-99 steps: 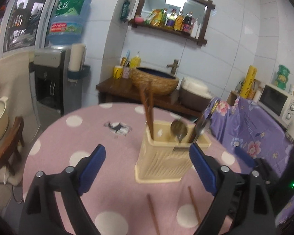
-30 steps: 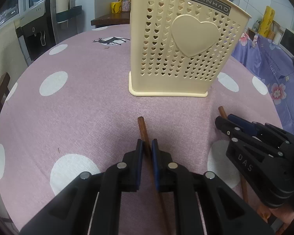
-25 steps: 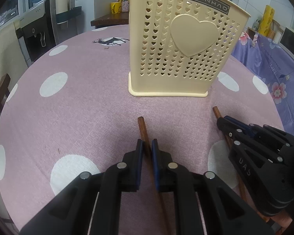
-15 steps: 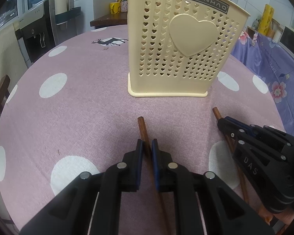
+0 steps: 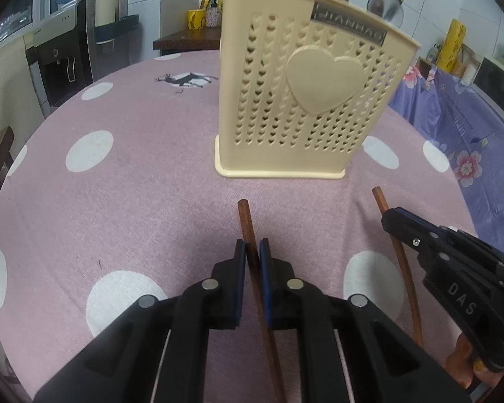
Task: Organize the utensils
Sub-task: 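Lift both chopsticks and carry them above the beige holder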
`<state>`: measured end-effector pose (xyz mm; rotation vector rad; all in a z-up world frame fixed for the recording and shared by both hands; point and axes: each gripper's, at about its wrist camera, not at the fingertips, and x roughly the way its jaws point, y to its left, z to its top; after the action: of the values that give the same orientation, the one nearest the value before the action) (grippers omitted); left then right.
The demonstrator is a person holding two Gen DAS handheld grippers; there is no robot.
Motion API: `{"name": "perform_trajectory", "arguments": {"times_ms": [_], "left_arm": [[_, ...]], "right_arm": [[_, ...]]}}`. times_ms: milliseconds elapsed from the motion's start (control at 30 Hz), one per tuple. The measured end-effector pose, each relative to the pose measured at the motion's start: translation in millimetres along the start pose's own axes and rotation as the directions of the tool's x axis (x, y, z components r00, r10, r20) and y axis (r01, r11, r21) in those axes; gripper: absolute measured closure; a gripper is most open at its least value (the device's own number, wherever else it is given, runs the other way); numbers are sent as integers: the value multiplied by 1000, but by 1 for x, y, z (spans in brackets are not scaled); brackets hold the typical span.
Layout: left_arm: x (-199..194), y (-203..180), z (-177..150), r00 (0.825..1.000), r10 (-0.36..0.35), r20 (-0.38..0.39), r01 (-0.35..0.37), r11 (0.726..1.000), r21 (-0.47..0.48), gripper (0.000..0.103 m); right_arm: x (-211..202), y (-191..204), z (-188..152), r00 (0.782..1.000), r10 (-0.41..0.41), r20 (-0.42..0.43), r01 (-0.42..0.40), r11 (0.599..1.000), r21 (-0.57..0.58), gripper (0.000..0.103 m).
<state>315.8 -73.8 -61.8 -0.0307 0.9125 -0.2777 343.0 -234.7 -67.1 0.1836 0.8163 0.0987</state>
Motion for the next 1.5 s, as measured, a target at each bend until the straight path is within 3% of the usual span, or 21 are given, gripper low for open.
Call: {"name": "perform_trajectory", "arguments": {"times_ms": [200,367,733,1200,1500], "left_arm": [[-36,0,11,994,-53,97,54,999,-8,94],[-72,-4,22,979,-77,191,76,997,13,95],[-146,-9,41,912,-96,399,87,995,40,95],[-156,-10,53,899,-92,428,77,996,52,95],[-176,-11,75,889,-152,431,121,988,98,95]], "right_arm": [[-34,2,8,994,70,81,-71,997,10,95],[-68,10,16,981,104,166,-102,994,-26,95],[-148,28,30,926,176,333,-144,982,-119,95],[-158,41,43,918,198,344,-149,975,-162,95],[-167,46,78,914,226,337,-171,968,-185,95]]}}
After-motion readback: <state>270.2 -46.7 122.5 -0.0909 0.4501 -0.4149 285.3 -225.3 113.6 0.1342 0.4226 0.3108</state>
